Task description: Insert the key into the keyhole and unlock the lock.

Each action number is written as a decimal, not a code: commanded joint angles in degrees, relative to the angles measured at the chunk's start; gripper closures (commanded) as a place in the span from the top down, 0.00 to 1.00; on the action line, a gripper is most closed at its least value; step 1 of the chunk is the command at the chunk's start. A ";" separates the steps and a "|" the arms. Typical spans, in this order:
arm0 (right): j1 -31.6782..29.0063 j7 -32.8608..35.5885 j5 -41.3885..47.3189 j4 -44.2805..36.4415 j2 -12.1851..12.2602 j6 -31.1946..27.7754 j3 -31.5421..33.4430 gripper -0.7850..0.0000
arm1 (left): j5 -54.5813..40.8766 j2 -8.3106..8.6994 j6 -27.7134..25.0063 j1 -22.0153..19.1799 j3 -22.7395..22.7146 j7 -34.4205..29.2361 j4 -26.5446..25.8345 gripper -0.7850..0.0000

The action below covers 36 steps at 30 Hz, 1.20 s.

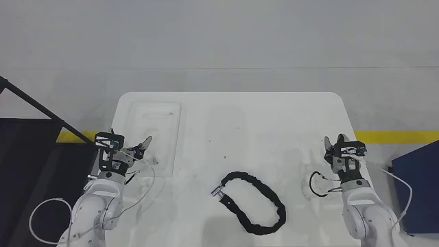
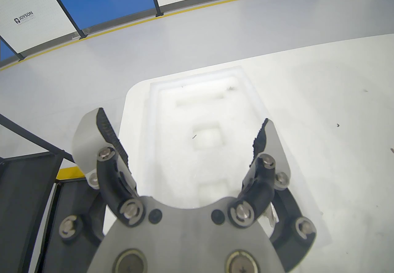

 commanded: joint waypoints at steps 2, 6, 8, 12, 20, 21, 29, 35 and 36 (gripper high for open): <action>0.00 0.00 0.00 0.00 0.00 0.00 0.00 0.35 | 0.00 0.00 0.00 0.00 0.00 0.00 0.00 1.00; 0.00 0.00 0.00 0.00 0.00 0.00 0.00 0.35 | 0.00 0.00 0.00 0.00 0.00 0.00 0.00 1.00; 0.00 0.00 0.00 0.00 0.00 0.00 0.00 0.35 | 0.00 0.00 0.00 0.00 0.00 0.00 0.00 1.00; 0.00 0.00 0.00 0.00 0.00 0.00 0.00 0.35 | 0.00 0.00 0.00 0.00 0.00 0.00 0.00 1.00; 0.00 0.00 0.00 0.00 0.00 0.00 0.00 1.00 | -1.53 0.01 0.29 -0.60 -0.99 -4.88 -3.19 1.00; 0.00 0.00 0.00 0.00 0.00 0.00 0.00 1.00 | -0.37 0.14 0.13 -0.60 -1.75 -6.99 -4.88 1.00; 0.00 0.00 0.00 0.00 0.00 0.00 0.00 1.00 | -0.33 1.25 -7.55 -0.95 -6.49 -42.44 -16.75 1.00; 0.00 0.00 0.00 0.00 0.00 0.00 0.00 1.00 | -5.04 1.83 -11.24 -5.20 -7.37 -63.80 -21.59 1.00; 0.00 0.00 0.00 0.00 0.00 0.00 0.00 1.00 | -5.94 1.93 -11.82 -5.83 -7.13 -67.50 -22.03 1.00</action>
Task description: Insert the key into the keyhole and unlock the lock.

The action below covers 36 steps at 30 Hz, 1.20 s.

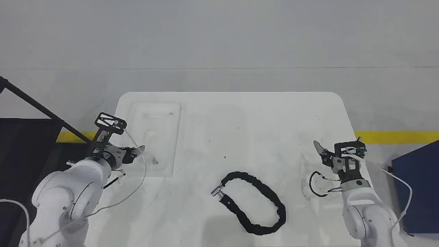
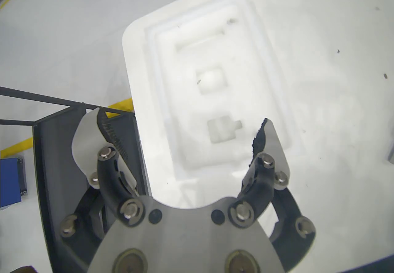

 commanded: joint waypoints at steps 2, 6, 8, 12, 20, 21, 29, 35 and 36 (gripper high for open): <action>0.00 0.00 0.00 0.00 0.00 0.00 0.00 1.00 | -6.00 0.10 0.70 -2.08 1.06 -13.10 -0.04 1.00; 0.00 0.00 0.00 0.00 0.00 0.00 0.00 1.00 | -12.74 0.05 6.47 -7.94 2.98 -22.75 3.20 1.00; 0.00 0.00 0.00 0.00 0.00 0.00 0.00 1.00 | -16.49 -0.24 11.55 -10.46 4.39 -24.15 6.42 1.00; 0.00 0.00 0.00 0.00 0.00 0.00 0.00 1.00 | -16.93 -0.32 16.00 -14.41 6.91 -25.60 9.69 1.00; 0.00 0.00 0.00 0.00 0.00 0.00 0.00 1.00 | -15.73 0.23 18.40 -15.98 10.41 -25.66 12.92 1.00; 0.00 0.00 0.00 0.00 0.00 0.00 0.00 1.00 | -15.71 0.33 18.58 -16.01 10.80 -25.66 13.21 1.00; 0.00 0.00 0.00 0.00 0.00 0.00 0.00 1.00 | -16.78 1.08 18.64 -15.97 12.72 -25.66 14.36 0.48; 0.00 0.00 0.00 0.00 0.00 0.00 0.00 1.00 | -16.85 1.58 18.89 -16.50 13.34 -25.66 14.69 0.37; 0.00 0.00 0.00 0.00 0.00 0.00 0.00 1.00 | -16.84 1.62 18.92 -16.57 13.44 -25.66 14.76 0.37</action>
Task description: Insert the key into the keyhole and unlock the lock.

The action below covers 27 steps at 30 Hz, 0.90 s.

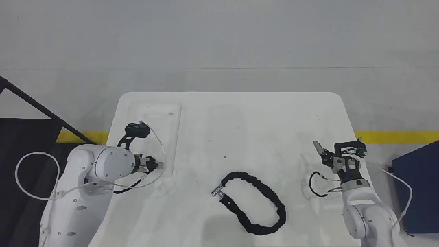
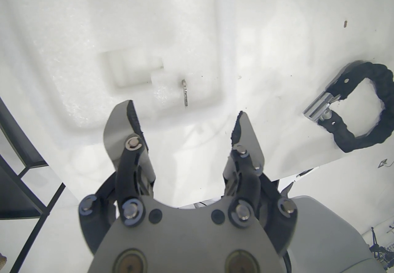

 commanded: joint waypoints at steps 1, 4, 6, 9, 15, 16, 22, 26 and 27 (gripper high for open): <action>0.00 0.00 0.00 0.00 0.00 0.00 0.00 1.00 | 0.01 0.08 0.04 -0.15 0.22 0.00 0.11 0.36; 0.00 0.00 0.00 0.00 0.00 0.00 0.00 1.00 | -0.14 0.19 -0.31 -0.43 0.71 0.00 0.54 0.34; 0.00 0.00 0.00 0.00 0.00 0.00 0.00 1.00 | -0.15 0.23 -0.39 -0.68 1.06 0.00 0.88 0.36; 0.00 0.00 0.00 0.00 0.00 0.00 0.00 1.00 | 0.13 0.30 -0.38 -1.06 1.60 0.09 1.39 0.35; 0.00 0.00 0.00 0.00 0.00 0.00 0.00 1.00 | -0.21 0.34 -0.41 -2.09 2.88 0.40 2.72 0.30; 0.00 0.00 0.00 0.00 0.00 0.00 0.00 1.00 | -0.21 0.35 -0.47 -2.24 3.08 0.43 2.86 0.28; 0.00 0.00 0.00 0.00 0.00 0.00 0.00 1.00 | 0.70 0.40 -0.16 -2.89 4.49 1.25 3.84 0.12; 0.00 0.00 0.00 0.00 0.00 0.00 0.00 1.00 | 1.32 0.42 0.26 -3.14 5.16 2.00 4.51 0.08; 0.00 0.00 0.00 0.00 0.00 0.00 0.00 1.00 | 1.51 0.43 0.32 -3.19 5.31 2.24 4.73 0.02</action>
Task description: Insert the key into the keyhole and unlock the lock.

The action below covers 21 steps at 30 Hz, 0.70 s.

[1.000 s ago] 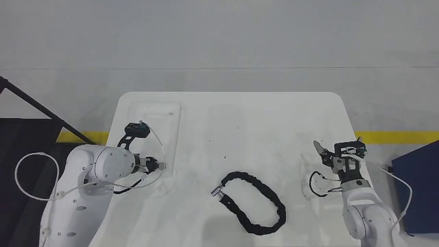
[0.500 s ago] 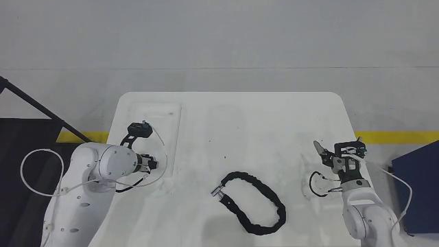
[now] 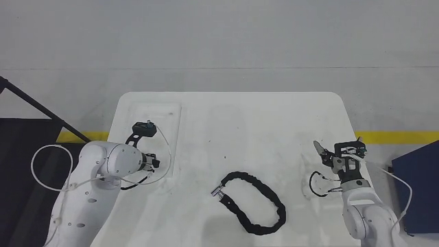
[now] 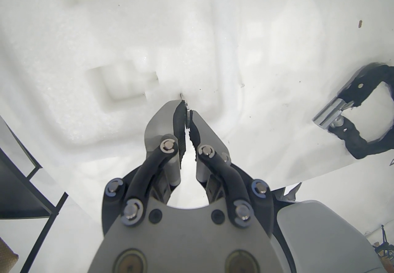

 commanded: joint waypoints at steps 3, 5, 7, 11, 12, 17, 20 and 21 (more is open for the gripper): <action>0.00 0.00 0.00 0.00 0.00 0.00 0.00 1.00 | 0.63 0.02 0.56 -0.16 0.46 0.85 0.72 0.00; 0.00 0.00 0.00 0.00 0.00 0.00 0.00 1.00 | 0.97 0.04 0.76 -0.21 0.67 1.20 1.14 0.00; 0.00 0.00 0.00 0.00 0.00 0.00 0.00 1.00 | 1.12 0.06 0.82 -0.27 0.78 1.43 1.37 0.00; 0.00 0.00 0.00 0.00 0.00 0.00 0.00 1.00 | 1.48 0.24 -0.27 0.00 0.40 2.36 0.71 0.00; 0.00 0.00 0.00 0.00 0.00 0.00 0.00 1.00 | 2.41 0.34 -0.84 0.17 0.01 3.55 -0.10 0.00; 0.00 0.00 0.00 0.00 0.00 0.00 0.00 1.00 | 2.25 0.91 -1.34 3.29 -4.29 4.66 -4.72 0.00; 0.00 0.00 0.00 0.00 0.00 0.00 0.00 1.00 | 1.00 1.23 -1.69 5.35 -7.38 4.43 -7.32 0.00; 0.00 0.00 0.00 0.00 0.00 0.00 0.00 1.00 | 0.72 1.34 -1.93 5.99 -8.35 4.39 -8.20 0.00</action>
